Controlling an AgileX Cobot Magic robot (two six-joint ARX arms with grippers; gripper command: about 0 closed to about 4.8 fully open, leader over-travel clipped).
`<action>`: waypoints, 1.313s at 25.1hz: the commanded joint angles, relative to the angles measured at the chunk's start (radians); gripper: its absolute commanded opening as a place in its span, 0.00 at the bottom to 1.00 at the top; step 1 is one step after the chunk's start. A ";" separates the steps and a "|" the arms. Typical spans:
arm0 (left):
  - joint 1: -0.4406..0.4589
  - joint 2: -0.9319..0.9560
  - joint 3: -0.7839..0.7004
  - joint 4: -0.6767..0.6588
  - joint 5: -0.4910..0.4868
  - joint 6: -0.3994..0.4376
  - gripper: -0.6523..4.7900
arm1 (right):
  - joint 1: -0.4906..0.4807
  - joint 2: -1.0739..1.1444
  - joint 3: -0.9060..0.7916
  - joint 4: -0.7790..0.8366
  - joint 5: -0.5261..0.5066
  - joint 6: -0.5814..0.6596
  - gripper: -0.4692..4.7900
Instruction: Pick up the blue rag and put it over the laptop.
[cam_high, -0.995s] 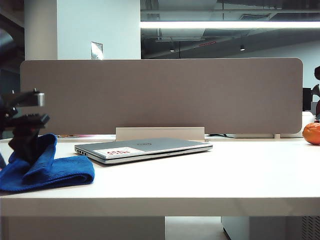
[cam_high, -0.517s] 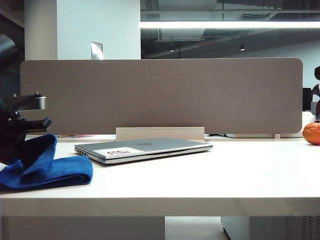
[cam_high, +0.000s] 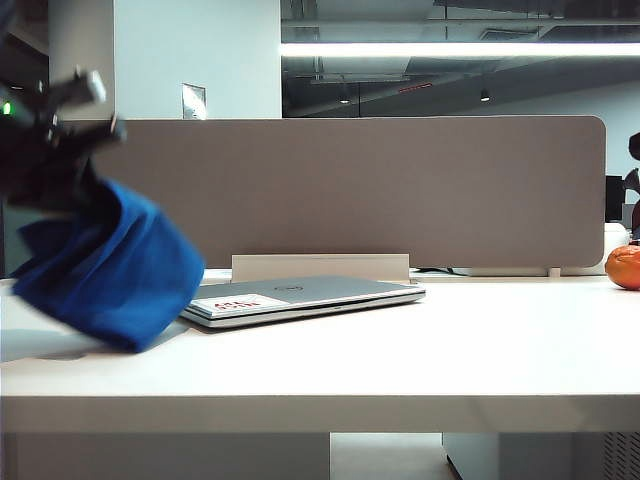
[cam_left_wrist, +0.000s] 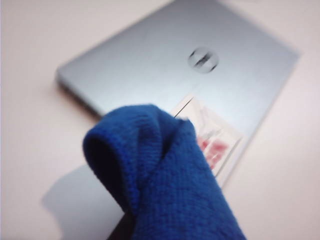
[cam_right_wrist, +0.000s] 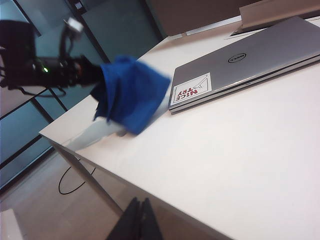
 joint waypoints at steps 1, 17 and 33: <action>-0.012 -0.023 0.026 0.047 0.053 -0.028 0.11 | 0.000 -0.002 -0.005 0.014 0.002 0.003 0.09; -0.168 0.116 0.285 0.060 -0.023 -0.042 0.11 | 0.000 -0.002 -0.005 0.011 0.002 0.003 0.09; -0.201 0.440 0.577 0.058 -0.001 -0.042 0.11 | 0.000 -0.002 -0.005 0.010 0.013 0.003 0.09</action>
